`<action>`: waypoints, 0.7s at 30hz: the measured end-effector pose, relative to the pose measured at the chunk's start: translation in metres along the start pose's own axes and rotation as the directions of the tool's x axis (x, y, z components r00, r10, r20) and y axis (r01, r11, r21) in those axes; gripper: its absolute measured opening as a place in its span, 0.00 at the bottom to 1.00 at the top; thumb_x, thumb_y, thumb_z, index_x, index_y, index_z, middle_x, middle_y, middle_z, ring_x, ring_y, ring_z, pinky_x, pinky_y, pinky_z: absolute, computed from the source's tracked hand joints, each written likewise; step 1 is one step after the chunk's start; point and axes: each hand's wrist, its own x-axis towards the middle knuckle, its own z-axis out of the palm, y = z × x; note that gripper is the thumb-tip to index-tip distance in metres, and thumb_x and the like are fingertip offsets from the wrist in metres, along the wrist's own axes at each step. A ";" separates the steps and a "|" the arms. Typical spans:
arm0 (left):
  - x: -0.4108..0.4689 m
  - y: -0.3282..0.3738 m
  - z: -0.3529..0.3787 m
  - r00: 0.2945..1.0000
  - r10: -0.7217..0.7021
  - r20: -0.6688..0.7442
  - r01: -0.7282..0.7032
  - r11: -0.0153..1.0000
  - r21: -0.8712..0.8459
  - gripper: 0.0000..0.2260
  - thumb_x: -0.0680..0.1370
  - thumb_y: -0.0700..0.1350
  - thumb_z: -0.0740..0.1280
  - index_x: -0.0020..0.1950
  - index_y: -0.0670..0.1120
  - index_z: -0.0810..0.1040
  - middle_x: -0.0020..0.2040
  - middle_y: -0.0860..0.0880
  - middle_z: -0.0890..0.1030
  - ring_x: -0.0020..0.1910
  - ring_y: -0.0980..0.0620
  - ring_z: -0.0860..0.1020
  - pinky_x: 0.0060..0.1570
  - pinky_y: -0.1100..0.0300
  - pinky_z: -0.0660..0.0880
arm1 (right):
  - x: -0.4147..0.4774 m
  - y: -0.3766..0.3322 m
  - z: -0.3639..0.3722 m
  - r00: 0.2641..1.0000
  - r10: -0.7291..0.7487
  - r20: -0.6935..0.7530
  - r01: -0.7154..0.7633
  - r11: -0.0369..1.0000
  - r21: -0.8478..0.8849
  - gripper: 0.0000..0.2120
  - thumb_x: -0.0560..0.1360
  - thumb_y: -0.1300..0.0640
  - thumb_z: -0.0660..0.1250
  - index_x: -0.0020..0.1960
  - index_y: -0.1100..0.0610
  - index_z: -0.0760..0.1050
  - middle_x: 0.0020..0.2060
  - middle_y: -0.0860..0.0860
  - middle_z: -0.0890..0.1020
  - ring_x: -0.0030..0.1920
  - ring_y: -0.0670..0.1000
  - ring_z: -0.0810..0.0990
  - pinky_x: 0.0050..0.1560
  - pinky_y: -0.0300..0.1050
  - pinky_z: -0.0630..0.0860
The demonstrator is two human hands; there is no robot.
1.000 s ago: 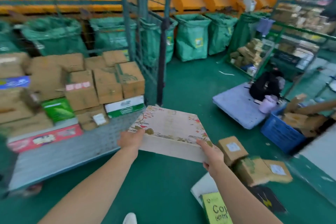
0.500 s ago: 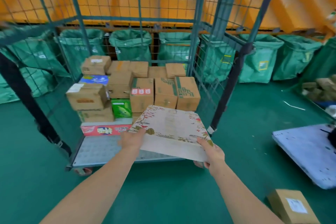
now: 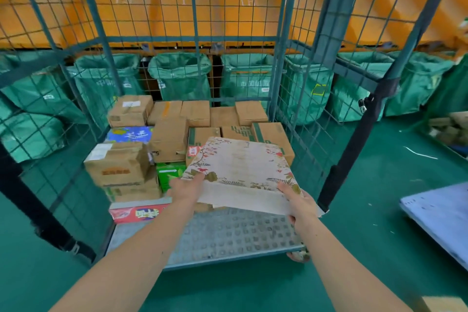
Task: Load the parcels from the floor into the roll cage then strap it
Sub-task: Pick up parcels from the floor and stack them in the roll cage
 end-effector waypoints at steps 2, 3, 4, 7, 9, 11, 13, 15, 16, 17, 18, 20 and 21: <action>0.018 0.008 0.015 1.000 -0.006 -0.017 0.006 1.000 0.017 0.34 0.72 0.53 0.74 0.70 0.37 0.66 0.64 0.38 0.73 0.62 0.39 0.73 0.58 0.53 0.72 | 0.021 -0.012 0.010 1.000 -0.020 -0.016 0.020 1.000 -0.018 0.41 0.67 0.43 0.79 0.74 0.53 0.67 0.59 0.55 0.79 0.46 0.52 0.77 0.33 0.44 0.71; 0.027 0.014 0.023 1.000 -0.013 -0.026 0.013 1.000 0.017 0.35 0.72 0.54 0.74 0.70 0.37 0.66 0.64 0.38 0.73 0.63 0.39 0.73 0.60 0.53 0.73 | 0.033 -0.019 0.014 1.000 -0.027 -0.014 0.027 0.999 -0.018 0.41 0.67 0.44 0.79 0.75 0.53 0.66 0.60 0.55 0.78 0.48 0.53 0.77 0.35 0.44 0.72; 0.037 0.019 0.033 1.000 0.002 -0.024 -0.002 1.000 0.005 0.36 0.71 0.55 0.75 0.70 0.37 0.66 0.65 0.37 0.73 0.63 0.39 0.72 0.61 0.51 0.73 | 0.045 -0.026 0.018 1.000 -0.029 -0.002 0.029 1.000 -0.011 0.41 0.68 0.45 0.79 0.75 0.54 0.66 0.60 0.55 0.78 0.48 0.53 0.77 0.35 0.44 0.72; 0.065 0.036 0.066 1.000 -0.012 -0.016 0.012 1.000 -0.027 0.43 0.64 0.59 0.76 0.70 0.36 0.67 0.66 0.38 0.73 0.64 0.38 0.73 0.62 0.49 0.74 | 0.091 -0.048 0.030 0.999 -0.032 0.031 0.032 0.999 0.009 0.40 0.67 0.47 0.80 0.74 0.55 0.69 0.63 0.55 0.77 0.48 0.52 0.75 0.32 0.42 0.69; 0.084 0.048 0.091 0.999 -0.020 -0.033 0.018 0.999 -0.038 0.45 0.62 0.60 0.76 0.70 0.35 0.67 0.66 0.39 0.74 0.64 0.38 0.73 0.62 0.48 0.74 | 0.125 -0.067 0.037 0.997 -0.044 0.058 0.044 0.999 0.004 0.40 0.67 0.47 0.80 0.74 0.55 0.68 0.65 0.55 0.76 0.52 0.54 0.76 0.33 0.42 0.69; 0.100 0.061 0.117 0.997 -0.019 -0.072 0.014 0.998 -0.058 0.40 0.67 0.56 0.77 0.70 0.35 0.66 0.66 0.38 0.73 0.65 0.37 0.72 0.62 0.48 0.73 | 0.159 -0.088 0.043 0.996 -0.048 0.076 0.050 0.999 -0.019 0.42 0.65 0.45 0.81 0.74 0.54 0.68 0.65 0.54 0.76 0.50 0.53 0.77 0.32 0.42 0.69; 0.115 0.074 0.141 0.996 -0.022 -0.091 0.017 0.998 -0.059 0.32 0.72 0.50 0.75 0.69 0.35 0.68 0.65 0.39 0.74 0.64 0.39 0.73 0.60 0.52 0.72 | 0.185 -0.106 0.048 0.995 -0.053 0.082 0.055 0.998 -0.022 0.43 0.64 0.44 0.81 0.74 0.54 0.68 0.65 0.54 0.76 0.47 0.52 0.76 0.30 0.42 0.67; 0.130 0.086 0.167 0.995 -0.025 -0.097 0.018 0.997 -0.073 0.31 0.71 0.51 0.75 0.68 0.38 0.70 0.64 0.38 0.75 0.61 0.39 0.75 0.59 0.51 0.73 | 0.219 -0.126 0.052 0.993 -0.073 0.090 0.077 0.997 -0.033 0.43 0.65 0.45 0.81 0.74 0.55 0.67 0.64 0.55 0.76 0.48 0.53 0.75 0.29 0.42 0.67; 0.138 0.093 0.179 0.994 -0.025 -0.103 0.018 0.997 -0.072 0.33 0.70 0.54 0.75 0.68 0.40 0.69 0.64 0.38 0.75 0.61 0.39 0.75 0.60 0.50 0.74 | 0.234 -0.137 0.054 0.993 -0.078 0.091 0.082 0.996 -0.042 0.42 0.66 0.46 0.81 0.74 0.56 0.67 0.63 0.55 0.76 0.48 0.53 0.75 0.30 0.41 0.67; 0.145 0.098 0.191 0.994 -0.026 -0.103 0.019 0.998 -0.065 0.35 0.69 0.56 0.75 0.68 0.40 0.68 0.64 0.38 0.75 0.61 0.38 0.75 0.62 0.48 0.73 | 0.249 -0.148 0.054 0.992 -0.081 0.101 0.086 0.995 -0.047 0.39 0.67 0.47 0.80 0.72 0.56 0.68 0.61 0.55 0.77 0.47 0.52 0.75 0.30 0.39 0.67; 0.152 0.104 0.202 0.994 -0.035 -0.105 0.029 0.998 -0.056 0.36 0.68 0.57 0.75 0.69 0.41 0.68 0.64 0.38 0.75 0.62 0.38 0.75 0.62 0.48 0.73 | 0.264 -0.157 0.055 0.991 -0.073 0.114 0.079 0.995 -0.052 0.32 0.69 0.49 0.79 0.67 0.57 0.71 0.56 0.53 0.79 0.45 0.51 0.75 0.30 0.38 0.67; 0.168 0.109 0.222 0.994 -0.056 -0.095 0.050 0.997 -0.065 0.34 0.70 0.55 0.76 0.68 0.40 0.68 0.63 0.40 0.77 0.60 0.39 0.76 0.62 0.49 0.74 | 0.288 -0.172 0.057 0.990 -0.049 0.129 0.055 0.998 -0.043 0.20 0.72 0.52 0.77 0.58 0.54 0.71 0.45 0.49 0.78 0.39 0.48 0.74 0.29 0.38 0.67; 0.174 0.114 0.230 0.994 -0.062 -0.086 0.059 0.997 -0.045 0.34 0.71 0.55 0.75 0.69 0.39 0.68 0.63 0.41 0.77 0.61 0.40 0.76 0.62 0.50 0.73 | 0.299 -0.178 0.059 0.990 -0.041 0.132 0.047 0.998 -0.045 0.20 0.72 0.52 0.77 0.59 0.53 0.71 0.45 0.49 0.78 0.39 0.48 0.74 0.30 0.39 0.68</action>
